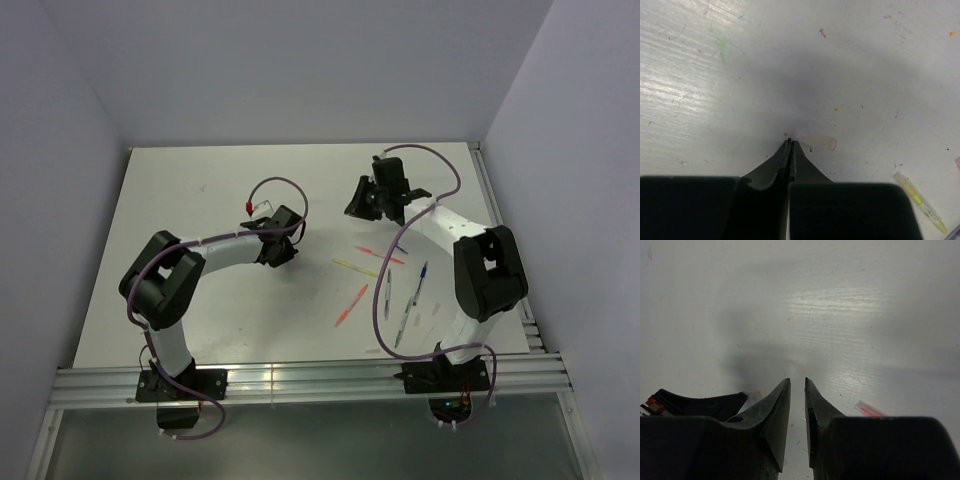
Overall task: Insert the pens into the pen caps
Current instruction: Move the pen cap to the center of the board.
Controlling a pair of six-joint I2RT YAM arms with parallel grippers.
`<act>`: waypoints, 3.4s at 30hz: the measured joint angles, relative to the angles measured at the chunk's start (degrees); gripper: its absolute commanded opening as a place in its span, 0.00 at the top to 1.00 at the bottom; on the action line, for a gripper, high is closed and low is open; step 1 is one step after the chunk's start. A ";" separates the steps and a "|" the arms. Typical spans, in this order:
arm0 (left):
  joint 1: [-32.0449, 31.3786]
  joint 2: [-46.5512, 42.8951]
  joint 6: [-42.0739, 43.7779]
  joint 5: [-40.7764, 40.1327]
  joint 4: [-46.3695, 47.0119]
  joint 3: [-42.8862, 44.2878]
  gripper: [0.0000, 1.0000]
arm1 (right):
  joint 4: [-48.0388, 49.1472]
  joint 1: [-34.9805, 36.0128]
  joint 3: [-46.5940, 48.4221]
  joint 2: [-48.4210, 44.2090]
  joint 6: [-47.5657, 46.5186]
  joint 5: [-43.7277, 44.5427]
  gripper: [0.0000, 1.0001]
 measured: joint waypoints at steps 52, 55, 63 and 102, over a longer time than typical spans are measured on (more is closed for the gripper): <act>2.73 -0.20 -0.37 2.67 3.17 -1.18 0.88 | 8.90 12.11 10.47 23.26 3.61 -11.39 0.94; 2.86 -0.13 -0.22 2.93 3.15 -1.11 0.88 | 8.81 12.20 10.84 23.91 3.82 -11.37 0.94; 3.34 0.26 0.79 4.02 2.34 -0.31 0.88 | 8.79 12.37 10.95 23.93 3.82 -10.84 0.95; 5.40 2.89 2.86 8.24 -2.21 4.07 0.86 | 10.16 13.55 6.25 21.14 4.87 -11.17 0.98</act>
